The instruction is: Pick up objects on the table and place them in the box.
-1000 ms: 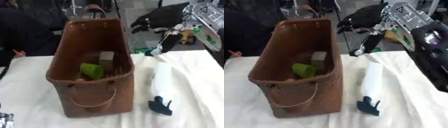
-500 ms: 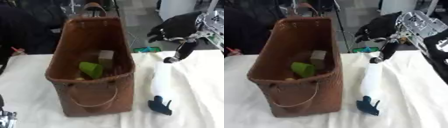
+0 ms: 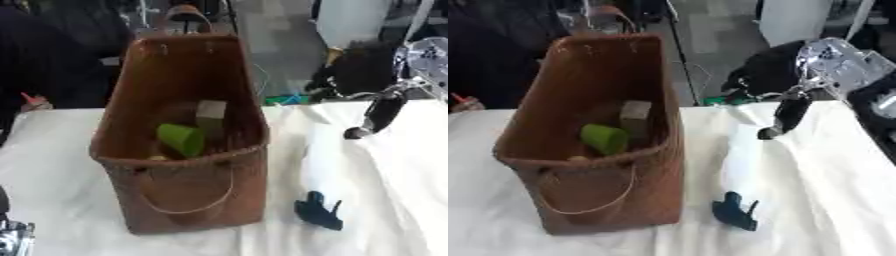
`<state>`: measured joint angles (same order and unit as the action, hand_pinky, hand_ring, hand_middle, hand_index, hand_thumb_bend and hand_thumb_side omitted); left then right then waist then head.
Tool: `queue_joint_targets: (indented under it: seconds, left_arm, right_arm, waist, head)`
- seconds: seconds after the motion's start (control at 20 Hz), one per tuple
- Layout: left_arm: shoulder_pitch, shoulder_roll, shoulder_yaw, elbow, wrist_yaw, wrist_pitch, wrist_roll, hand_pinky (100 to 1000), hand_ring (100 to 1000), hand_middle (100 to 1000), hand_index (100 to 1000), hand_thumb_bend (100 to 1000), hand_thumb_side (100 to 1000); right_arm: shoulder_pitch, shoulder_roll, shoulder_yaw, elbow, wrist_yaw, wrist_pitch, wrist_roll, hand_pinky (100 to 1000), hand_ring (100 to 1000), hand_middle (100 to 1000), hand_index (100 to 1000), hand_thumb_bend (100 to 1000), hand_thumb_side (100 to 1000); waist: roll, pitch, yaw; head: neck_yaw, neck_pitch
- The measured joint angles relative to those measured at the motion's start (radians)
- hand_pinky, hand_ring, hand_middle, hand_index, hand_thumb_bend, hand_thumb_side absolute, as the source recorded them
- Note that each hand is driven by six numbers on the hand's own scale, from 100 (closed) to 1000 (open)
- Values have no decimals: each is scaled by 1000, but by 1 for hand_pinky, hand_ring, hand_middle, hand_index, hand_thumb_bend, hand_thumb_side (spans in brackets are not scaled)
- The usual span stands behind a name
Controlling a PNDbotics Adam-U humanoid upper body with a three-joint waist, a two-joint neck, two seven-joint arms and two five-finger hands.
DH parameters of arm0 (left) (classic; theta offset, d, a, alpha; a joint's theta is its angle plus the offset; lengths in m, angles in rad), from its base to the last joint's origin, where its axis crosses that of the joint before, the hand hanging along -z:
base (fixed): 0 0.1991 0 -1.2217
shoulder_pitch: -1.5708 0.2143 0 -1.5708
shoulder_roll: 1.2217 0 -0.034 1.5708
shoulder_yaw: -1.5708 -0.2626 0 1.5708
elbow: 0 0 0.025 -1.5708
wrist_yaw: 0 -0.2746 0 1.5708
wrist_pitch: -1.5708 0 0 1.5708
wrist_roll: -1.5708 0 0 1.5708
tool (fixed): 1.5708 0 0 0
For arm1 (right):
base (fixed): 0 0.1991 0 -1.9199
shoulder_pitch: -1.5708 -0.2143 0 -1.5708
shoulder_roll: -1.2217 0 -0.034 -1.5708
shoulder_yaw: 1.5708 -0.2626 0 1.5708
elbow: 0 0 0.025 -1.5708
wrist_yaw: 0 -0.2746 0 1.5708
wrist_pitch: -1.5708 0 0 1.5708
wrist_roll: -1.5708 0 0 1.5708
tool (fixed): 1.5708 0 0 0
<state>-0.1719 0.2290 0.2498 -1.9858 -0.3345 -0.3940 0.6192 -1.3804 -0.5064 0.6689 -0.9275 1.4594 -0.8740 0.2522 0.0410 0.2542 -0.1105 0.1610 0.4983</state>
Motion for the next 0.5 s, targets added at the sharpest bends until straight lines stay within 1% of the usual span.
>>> queue_joint_targets:
  seconds: [0.05,0.3,0.5]
  left_arm:
    - [0,1,0,0,0,0,0,713,701,828,719,100,914]
    - [0,7,0,0,0,0,0,713,700,829,719,100,916]
    - [0,7,0,0,0,0,0,712,700,828,719,100,915]
  right_arm:
    - [0,0,5,-7,16,-7,-9,797,1000,1000,1000,500,775]
    - [-9,3,34,-40,93,-27,-66,796,1000,1000,1000,509,769]
    - [-10,21,41,-45,155,-33,-123,789,1000,1000,1000,517,757]
  waist:
    - [0,0,0]
    - [-6,0,5]
    - [-5,1,14]
  head:
    - [1,0]
    - [3,-6]
    - [2,-8]
